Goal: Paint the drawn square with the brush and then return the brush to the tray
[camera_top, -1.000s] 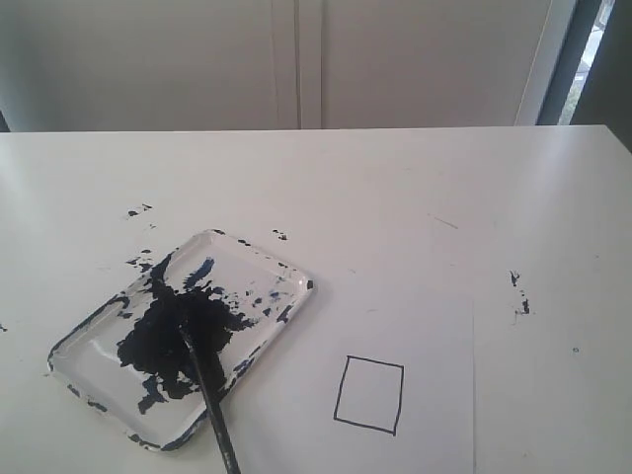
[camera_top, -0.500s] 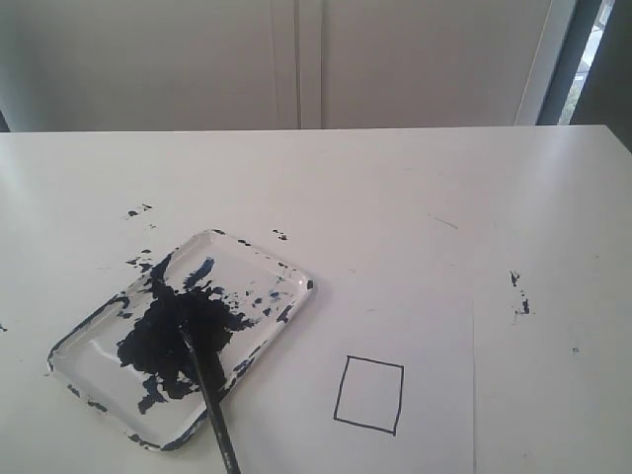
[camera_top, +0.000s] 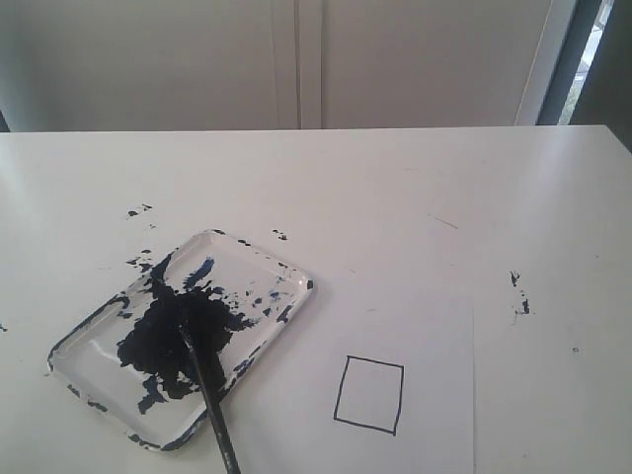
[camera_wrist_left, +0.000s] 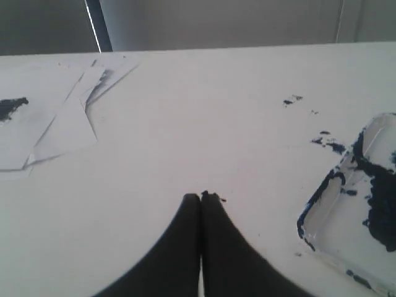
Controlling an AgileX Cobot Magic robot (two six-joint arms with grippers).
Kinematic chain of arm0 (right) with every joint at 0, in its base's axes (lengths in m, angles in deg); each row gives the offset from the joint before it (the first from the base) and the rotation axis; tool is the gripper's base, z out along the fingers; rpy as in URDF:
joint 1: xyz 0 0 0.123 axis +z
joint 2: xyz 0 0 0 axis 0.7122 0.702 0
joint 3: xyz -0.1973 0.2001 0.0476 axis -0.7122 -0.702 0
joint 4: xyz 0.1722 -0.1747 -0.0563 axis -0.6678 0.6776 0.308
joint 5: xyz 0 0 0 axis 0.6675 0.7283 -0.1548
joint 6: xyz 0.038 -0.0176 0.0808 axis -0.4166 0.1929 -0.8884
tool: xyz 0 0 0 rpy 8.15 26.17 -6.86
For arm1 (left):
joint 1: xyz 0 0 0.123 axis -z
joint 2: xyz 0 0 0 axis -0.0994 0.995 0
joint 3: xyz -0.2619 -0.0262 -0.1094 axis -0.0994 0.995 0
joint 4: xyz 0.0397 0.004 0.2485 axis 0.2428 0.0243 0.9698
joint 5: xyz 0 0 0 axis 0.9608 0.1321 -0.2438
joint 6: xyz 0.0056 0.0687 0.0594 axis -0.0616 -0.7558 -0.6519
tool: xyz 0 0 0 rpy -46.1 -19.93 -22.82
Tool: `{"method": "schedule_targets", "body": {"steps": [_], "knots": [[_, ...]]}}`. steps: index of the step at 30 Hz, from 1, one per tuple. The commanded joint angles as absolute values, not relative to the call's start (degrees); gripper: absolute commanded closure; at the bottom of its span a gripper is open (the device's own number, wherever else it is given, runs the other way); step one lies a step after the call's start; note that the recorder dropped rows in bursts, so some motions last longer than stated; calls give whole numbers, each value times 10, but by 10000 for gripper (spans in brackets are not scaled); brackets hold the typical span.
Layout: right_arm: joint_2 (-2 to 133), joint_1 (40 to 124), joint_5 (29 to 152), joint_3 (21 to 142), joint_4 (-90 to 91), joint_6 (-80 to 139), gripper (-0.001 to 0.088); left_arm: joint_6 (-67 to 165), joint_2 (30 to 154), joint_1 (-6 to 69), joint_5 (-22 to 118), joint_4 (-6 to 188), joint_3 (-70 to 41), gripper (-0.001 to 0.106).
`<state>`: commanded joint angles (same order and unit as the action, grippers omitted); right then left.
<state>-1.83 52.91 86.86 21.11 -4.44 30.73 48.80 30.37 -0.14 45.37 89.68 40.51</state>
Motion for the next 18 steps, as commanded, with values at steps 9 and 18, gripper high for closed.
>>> {"method": "schedule_targets", "body": {"steps": [9,18], "knots": [[-18,529,779,211,-44,307,868,553,304,-1,349,897,405,1053],[-18,529,731,211,-47,223,868,617,304,-1,334,897,405,1053]]}}
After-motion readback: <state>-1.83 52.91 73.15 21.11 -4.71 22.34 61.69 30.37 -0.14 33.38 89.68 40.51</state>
